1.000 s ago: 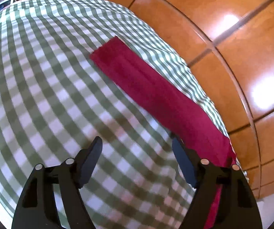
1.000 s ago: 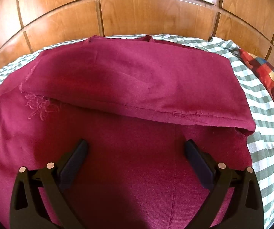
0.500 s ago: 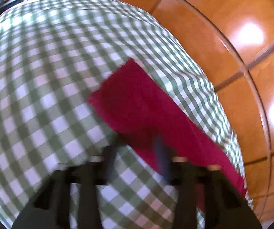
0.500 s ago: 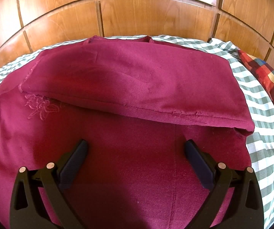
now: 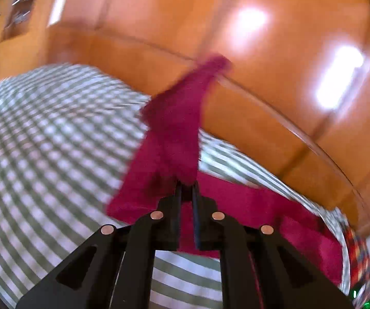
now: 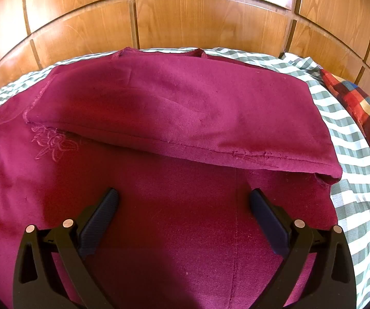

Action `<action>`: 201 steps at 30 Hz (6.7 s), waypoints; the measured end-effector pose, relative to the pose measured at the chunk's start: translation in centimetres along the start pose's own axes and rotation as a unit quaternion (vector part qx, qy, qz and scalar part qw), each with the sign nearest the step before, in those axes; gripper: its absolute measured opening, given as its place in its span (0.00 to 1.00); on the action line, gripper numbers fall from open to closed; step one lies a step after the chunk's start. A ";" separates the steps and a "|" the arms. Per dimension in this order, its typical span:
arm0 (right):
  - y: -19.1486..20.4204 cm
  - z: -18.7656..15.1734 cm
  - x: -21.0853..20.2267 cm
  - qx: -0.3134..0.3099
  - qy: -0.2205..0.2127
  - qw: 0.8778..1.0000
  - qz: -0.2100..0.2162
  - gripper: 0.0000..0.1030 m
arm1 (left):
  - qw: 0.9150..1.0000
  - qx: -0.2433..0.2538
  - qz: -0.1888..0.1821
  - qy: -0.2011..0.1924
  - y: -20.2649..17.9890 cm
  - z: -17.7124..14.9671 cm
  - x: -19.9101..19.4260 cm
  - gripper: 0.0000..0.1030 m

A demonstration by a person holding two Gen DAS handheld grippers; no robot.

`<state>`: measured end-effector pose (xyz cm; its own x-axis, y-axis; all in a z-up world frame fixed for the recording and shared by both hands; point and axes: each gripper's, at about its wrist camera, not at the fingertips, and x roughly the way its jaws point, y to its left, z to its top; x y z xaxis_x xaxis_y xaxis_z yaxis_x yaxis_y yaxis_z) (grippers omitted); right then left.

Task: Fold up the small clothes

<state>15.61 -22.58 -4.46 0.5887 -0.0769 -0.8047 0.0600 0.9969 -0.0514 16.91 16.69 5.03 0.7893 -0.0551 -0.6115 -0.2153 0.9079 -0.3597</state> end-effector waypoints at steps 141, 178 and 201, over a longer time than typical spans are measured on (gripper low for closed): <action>-5.8 5.4 2.8 0.048 -0.048 0.997 -0.034 0.58 | 0.956 0.279 0.010 0.088 -16.3 -9.2 8.1 0.30; -5.9 5.4 2.9 0.049 -0.048 0.997 -0.033 0.58 | 0.970 0.232 0.022 0.073 -14.3 -10.6 5.7 0.48; -5.8 -1.6 -5.0 0.011 -0.002 1.000 -0.021 0.88 | 0.974 0.213 0.023 0.073 -8.0 -14.4 -4.0 0.48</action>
<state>11.02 -27.96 -1.10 0.5886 -0.1182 -0.7998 0.1024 0.9922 -0.0713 7.22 3.68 0.21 0.6875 -0.0400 -0.7250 0.0342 0.9992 -0.0226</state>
